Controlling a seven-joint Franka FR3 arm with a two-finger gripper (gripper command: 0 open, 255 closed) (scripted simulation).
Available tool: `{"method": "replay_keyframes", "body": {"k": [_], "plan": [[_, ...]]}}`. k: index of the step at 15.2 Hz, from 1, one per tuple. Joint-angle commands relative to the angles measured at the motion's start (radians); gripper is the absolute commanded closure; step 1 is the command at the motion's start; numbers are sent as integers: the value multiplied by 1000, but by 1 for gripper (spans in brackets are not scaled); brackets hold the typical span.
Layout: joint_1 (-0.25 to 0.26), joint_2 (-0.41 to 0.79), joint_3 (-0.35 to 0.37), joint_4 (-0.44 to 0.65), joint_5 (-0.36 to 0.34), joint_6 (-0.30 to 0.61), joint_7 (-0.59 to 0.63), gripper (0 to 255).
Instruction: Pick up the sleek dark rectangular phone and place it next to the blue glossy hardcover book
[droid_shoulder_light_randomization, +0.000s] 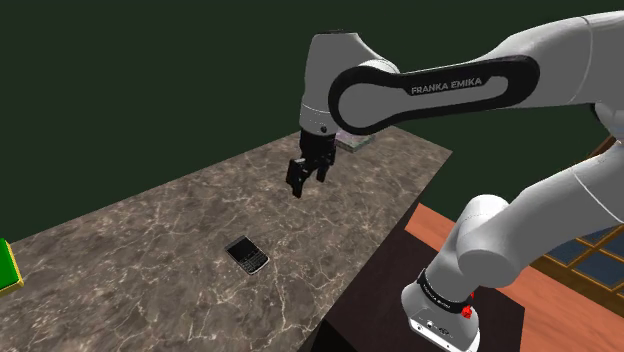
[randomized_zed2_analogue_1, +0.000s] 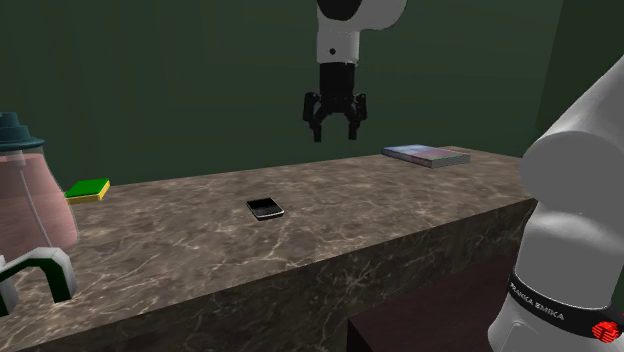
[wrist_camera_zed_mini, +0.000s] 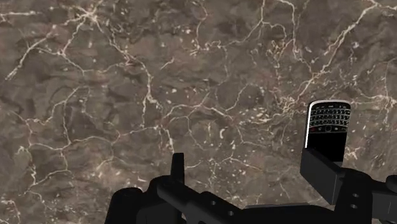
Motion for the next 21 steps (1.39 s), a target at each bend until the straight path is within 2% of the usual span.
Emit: {"method": "replay_keyframes", "body": {"k": [1,8,14,21], "plan": [[11,57,28,14,5,47,18,0],[49,272,121,89,-18,194,94,0],[90,477,180,194,-94,291,182,0],[98,530,180,164,-121,370,202,0]]}}
